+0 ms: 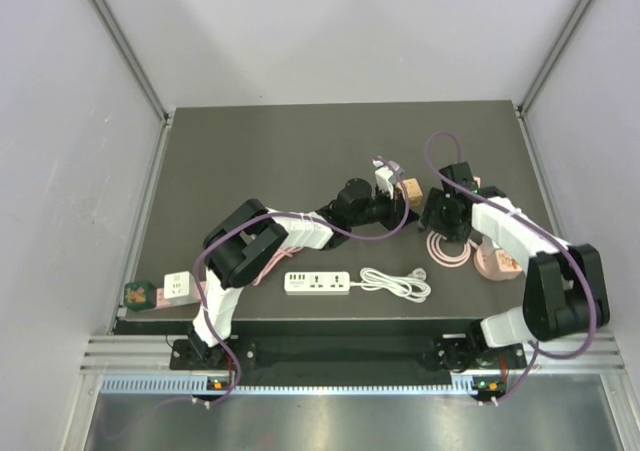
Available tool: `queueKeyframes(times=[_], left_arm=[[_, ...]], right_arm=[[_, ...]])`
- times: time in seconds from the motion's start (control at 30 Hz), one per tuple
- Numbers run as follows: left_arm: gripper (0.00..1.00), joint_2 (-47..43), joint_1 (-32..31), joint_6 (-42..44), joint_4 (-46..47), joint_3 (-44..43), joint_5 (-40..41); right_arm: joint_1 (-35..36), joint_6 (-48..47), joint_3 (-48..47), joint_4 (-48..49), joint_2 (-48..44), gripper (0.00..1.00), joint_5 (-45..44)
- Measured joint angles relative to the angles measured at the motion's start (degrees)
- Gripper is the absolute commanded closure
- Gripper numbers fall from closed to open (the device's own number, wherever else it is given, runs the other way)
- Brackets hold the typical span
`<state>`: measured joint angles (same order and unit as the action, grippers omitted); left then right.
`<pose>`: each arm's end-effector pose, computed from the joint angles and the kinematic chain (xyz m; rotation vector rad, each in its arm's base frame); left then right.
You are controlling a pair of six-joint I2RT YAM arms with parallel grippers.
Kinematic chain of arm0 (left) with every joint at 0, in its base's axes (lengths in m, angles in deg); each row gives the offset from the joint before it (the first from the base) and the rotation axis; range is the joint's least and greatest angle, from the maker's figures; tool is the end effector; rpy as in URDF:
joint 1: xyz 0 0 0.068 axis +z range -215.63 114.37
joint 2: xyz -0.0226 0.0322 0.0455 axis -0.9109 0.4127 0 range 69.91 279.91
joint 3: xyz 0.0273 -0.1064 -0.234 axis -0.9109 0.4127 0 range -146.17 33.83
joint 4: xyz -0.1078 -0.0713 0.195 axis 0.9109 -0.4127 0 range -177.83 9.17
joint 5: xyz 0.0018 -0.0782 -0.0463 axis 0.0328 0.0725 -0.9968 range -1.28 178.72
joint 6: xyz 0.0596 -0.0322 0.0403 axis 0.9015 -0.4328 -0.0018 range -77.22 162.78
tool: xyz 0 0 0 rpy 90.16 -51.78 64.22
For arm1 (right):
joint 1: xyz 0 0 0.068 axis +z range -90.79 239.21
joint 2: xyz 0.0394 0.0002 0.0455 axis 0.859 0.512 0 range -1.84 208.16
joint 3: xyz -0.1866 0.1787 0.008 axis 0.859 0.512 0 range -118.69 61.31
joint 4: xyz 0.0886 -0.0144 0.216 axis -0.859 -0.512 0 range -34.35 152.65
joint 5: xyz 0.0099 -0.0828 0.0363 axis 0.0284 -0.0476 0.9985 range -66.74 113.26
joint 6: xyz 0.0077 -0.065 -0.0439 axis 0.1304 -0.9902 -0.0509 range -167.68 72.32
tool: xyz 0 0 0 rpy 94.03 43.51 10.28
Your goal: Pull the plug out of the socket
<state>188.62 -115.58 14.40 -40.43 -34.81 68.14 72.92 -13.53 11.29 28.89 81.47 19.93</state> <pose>0.2773 -0.3669 0.1823 0.6405 1.8093 -1.2782 0.2526 0.0577 0.1625 0.5033 2.7018 0.1532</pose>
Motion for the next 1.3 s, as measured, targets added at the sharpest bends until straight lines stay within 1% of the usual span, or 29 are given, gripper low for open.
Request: queueKeyframes(times=[0.07, 0.1, 0.2, 0.3, 0.37, 0.47, 0.53, 0.6, 0.67, 0.77, 0.8, 0.93, 1.17, 1.3], left_arm=[[0.85, -0.09, 0.00, -0.24, 0.63, 0.07, -0.11], [0.85, -0.09, 0.00, -0.46, 1.01, 0.07, -0.24], [0.85, -0.09, 0.00, -1.66, 2.10, 0.07, -1.07], [0.86, -0.04, -0.22, -3.13, 2.99, -0.13, -2.25], [0.87, 0.61, -0.72, -4.04, 3.13, -1.42, -2.67], [0.88, 3.21, -2.49, -5.01, 3.34, -5.49, -2.97], [0.89, 6.12, -4.42, -5.70, 3.32, -9.38, -3.28], [0.90, 9.77, -6.56, -6.71, 3.23, -13.66, -3.78], [0.91, 13.05, -8.20, -7.91, 2.99, -16.94, -4.11], [0.91, 17.97, -10.29, -10.27, 2.64, -20.79, -4.85], [0.91, 19.10, -10.62, -10.84, 2.38, -21.33, -5.18], [0.90, 20.57, -10.47, -11.74, 0.13, -21.35, -5.44], [0.89, 19.02, -9.60, -8.39, -2.12, -20.39, -4.28], [0.89, 17.79, -9.60, -6.08, -4.46, -20.33, -3.67]], right_arm=[[0.00, -0.59, -1.90, -3.37, -3.04, 0.21, -1.79], [0.00, -0.98, -3.06, -4.85, -4.68, 0.20, -2.80], [-0.24, -1.68, -6.93, -9.29, -8.59, 0.19, -6.23], [-2.40, -2.40, -10.51, -13.27, -11.08, 0.19, -10.21], [-7.08, -3.06, -10.82, -14.62, -13.07, 0.20, -11.96], [-16.81, -3.34, -9.44, -15.67, -16.17, 0.20, -14.69], [-21.86, -3.56, -7.54, -15.58, -18.64, 0.20, -16.48], [-26.82, -4.15, -5.35, -15.56, -21.09, 0.17, -16.11], [-32.33, -5.27, -3.37, -14.45, -22.67, 0.16, -14.10], [-39.74, -7.17, -0.04, -12.13, -23.67, 0.09, -8.46], [-40.98, -7.45, 1.07, -11.10, -23.63, 0.08, -6.45], [-41.97, -8.15, 5.22, -6.69, -22.73, 0.08, 2.99], [-42.03, -8.35, 9.57, -3.13, -22.08, 0.09, 12.15], [-41.20, -8.20, 12.68, -3.34, -24.94, 0.09, 16.20]])
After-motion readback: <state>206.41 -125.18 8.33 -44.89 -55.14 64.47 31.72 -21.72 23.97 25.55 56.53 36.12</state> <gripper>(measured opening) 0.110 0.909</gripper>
